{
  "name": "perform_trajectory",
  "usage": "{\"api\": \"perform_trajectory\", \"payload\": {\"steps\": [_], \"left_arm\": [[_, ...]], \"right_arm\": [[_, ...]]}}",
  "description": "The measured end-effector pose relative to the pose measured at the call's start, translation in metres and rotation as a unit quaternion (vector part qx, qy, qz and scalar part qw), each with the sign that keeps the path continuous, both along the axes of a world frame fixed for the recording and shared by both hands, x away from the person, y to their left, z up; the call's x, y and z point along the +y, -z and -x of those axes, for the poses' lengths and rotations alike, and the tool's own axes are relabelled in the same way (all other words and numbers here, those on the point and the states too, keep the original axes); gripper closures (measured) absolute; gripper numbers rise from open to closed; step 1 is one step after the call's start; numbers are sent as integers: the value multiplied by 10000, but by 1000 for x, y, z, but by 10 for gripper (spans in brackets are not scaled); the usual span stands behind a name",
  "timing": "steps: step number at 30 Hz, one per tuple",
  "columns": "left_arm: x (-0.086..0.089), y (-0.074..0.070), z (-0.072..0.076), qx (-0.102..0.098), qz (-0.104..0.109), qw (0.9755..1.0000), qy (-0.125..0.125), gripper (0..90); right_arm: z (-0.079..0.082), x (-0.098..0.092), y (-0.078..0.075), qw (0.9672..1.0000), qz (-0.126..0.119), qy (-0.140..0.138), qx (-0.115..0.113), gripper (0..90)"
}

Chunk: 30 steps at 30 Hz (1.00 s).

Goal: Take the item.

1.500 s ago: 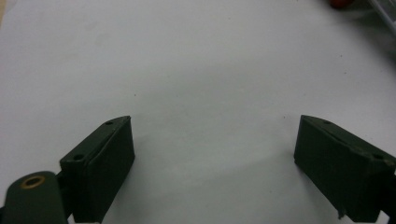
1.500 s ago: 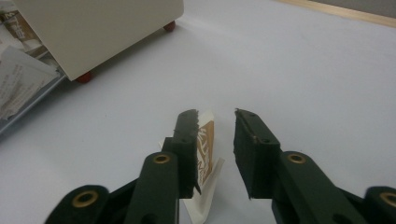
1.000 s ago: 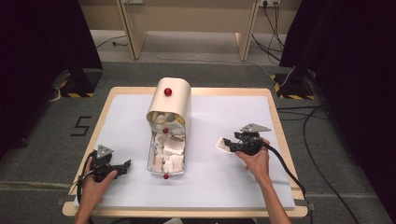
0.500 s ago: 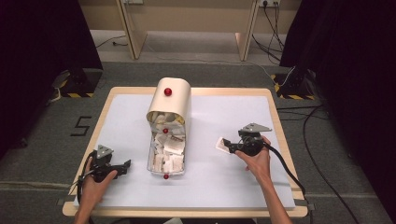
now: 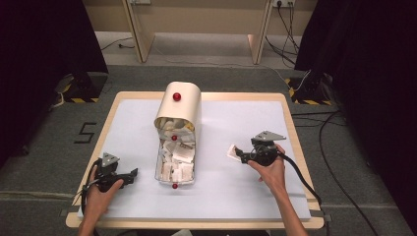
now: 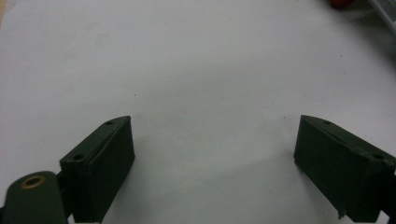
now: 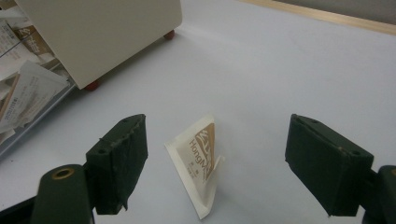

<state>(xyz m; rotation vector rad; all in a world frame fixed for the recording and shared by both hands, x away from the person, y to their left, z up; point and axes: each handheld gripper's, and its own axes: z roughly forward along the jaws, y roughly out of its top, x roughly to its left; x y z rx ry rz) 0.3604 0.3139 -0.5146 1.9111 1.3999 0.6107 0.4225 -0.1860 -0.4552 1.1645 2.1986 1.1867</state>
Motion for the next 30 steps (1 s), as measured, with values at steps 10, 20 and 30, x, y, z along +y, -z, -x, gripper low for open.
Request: {"api": "perform_trajectory", "payload": {"steps": [10, 20, 30], "left_arm": [[0, 0, 0, -1, 0, 10000, 0, 114], [0, 0, 0, 2, -2, 10000, 1, 113], [0, 0, 0, 0, 1, 10000, 0, 113]], "right_arm": [[8, -8, 1, 10000, 19, 24, -12, 218], [18, -18, -1, 10000, 1, 30, 7, 212], [27, -20, -2, 10000, 28, 53, 8, 203]]}}
